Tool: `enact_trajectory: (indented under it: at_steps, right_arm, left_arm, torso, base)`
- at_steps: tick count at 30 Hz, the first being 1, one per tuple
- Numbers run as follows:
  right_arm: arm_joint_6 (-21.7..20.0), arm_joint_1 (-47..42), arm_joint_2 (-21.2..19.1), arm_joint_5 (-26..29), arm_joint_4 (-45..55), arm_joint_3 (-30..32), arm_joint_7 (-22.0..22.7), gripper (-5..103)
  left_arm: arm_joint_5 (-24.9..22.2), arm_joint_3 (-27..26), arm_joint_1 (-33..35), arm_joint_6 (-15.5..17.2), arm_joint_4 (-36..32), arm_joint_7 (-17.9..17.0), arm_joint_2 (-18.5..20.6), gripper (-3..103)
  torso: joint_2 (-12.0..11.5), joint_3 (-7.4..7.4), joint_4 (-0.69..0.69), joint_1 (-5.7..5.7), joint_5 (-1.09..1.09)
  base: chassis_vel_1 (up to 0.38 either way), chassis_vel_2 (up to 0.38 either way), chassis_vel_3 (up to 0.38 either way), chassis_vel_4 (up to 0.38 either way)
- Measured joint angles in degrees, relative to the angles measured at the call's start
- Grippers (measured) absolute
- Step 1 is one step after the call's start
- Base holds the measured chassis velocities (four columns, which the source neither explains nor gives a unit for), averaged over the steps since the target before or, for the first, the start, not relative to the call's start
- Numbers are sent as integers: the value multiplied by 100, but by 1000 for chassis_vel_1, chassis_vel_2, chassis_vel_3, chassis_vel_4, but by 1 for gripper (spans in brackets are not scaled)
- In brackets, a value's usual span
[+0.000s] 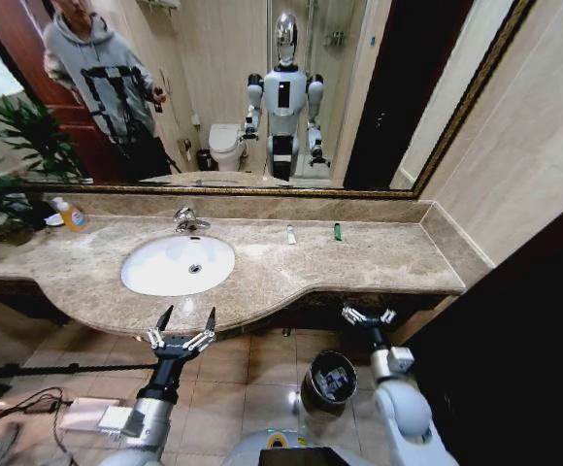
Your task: Pick up the trash from the sink and place it in the trash bin.
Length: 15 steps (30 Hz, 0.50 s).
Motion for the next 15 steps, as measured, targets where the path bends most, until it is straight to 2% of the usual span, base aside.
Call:
enact_trajectory:
  at_steps: [6,8,15]
  right_arm:
    - [-179,556,-318,95,-303,-270,-17,100]
    - [-380,920,-429,260,-420,-537,2,100]
    - [-708,1802,-507,418,-853,-1195,39,100]
  left_arm:
    - [0,0,0,0,0,-1,0,100]
    - [0,0,0,0,0,0,1,100]
    - [0,0,-1,0,0,0,0,100]
  torso:
    - [0,0,0,0,0]
    - [0,0,-1,0,0]
    - [0,0,-1,0,-1]
  base:
    - [0,0,0,0]
    - [0,0,0,0]
    - [0,0,0,0]
